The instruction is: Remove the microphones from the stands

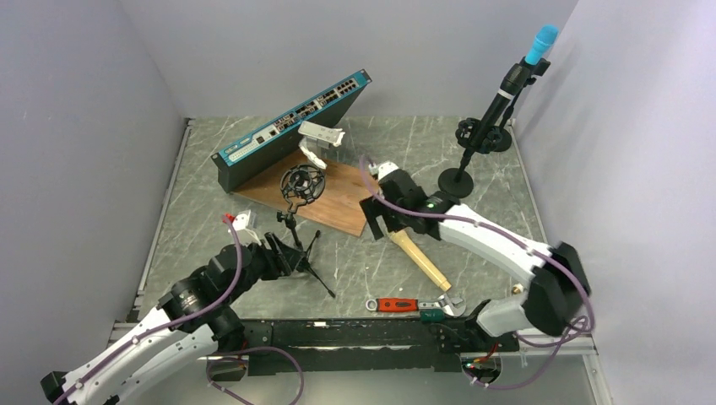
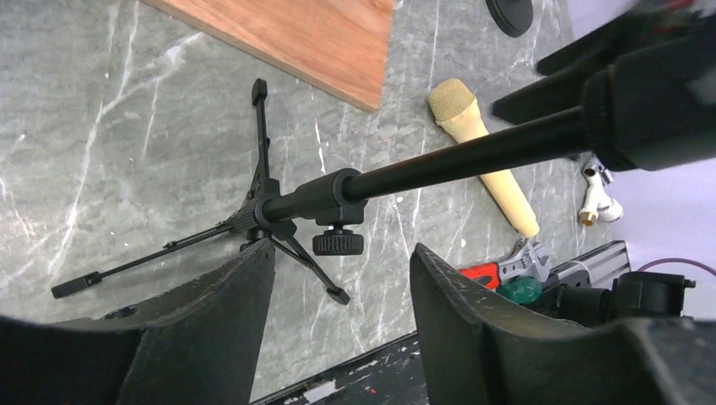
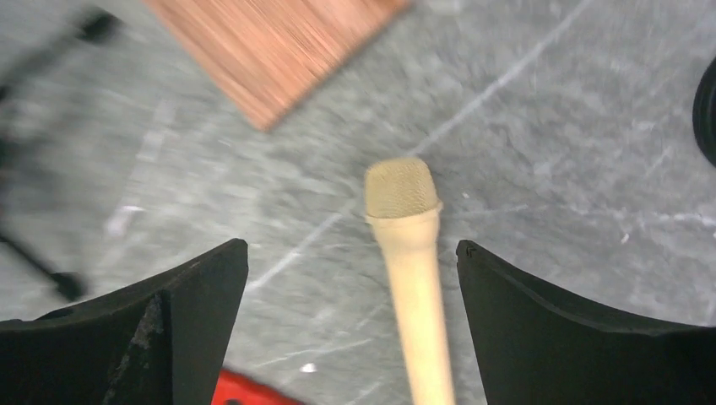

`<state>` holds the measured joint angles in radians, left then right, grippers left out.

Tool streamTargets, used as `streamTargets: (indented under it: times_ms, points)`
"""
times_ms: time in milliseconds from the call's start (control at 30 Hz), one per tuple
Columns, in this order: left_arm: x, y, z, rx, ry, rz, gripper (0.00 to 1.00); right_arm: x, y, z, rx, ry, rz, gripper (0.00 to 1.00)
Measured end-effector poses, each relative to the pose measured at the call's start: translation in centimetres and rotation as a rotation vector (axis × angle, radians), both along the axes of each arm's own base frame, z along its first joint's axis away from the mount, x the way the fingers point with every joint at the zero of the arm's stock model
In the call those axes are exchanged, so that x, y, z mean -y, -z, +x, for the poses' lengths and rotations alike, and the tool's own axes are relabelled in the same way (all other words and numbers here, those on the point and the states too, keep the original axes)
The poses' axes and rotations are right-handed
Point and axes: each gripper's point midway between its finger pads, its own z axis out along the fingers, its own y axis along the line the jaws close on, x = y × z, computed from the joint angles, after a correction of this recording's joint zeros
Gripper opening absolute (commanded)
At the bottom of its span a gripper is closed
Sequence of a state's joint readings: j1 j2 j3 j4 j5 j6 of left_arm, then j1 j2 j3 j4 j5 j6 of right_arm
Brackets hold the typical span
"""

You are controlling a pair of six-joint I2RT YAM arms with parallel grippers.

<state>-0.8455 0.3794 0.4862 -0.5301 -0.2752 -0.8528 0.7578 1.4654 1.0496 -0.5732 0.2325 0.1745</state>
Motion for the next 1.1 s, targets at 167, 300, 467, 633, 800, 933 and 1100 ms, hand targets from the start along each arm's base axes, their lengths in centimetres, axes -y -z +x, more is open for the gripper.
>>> streamTargets:
  times_ms: [167, 300, 467, 633, 800, 933, 1100]
  points:
    - [0.2, 0.5, 0.0, -0.040, -0.023, -0.022, 0.60, -4.6, -11.6, -0.6, 0.203, -0.071, 0.475, 1.00]
    - [0.3, 1.2, 0.1, -0.049, -0.026, -0.027, 0.61, -7.8, -20.0, -2.1, 0.301, -0.155, 0.855, 1.00]
    - [0.7, 1.1, 0.4, -0.044, -0.030, -0.046, 0.56, -12.5, -23.6, -1.2, 0.183, -0.172, 1.076, 1.00]
    - [1.2, 1.0, 0.9, -0.058, -0.050, -0.109, 0.54, -15.3, -21.4, 0.2, 0.009, -0.107, 1.089, 0.99]
    - [1.5, 2.6, 0.8, -0.118, -0.052, -0.135, 0.52, -16.9, -21.4, 0.2, -0.081, -0.110, 1.119, 0.81]
    - [1.7, 3.1, 0.8, -0.129, -0.046, -0.191, 0.47, -17.9, -21.4, -0.5, -0.161, -0.142, 1.164, 0.74]
    - [1.7, 2.9, 1.0, -0.131, -0.045, -0.294, 0.37, -18.9, -20.9, -0.8, -0.226, -0.162, 1.191, 0.63]
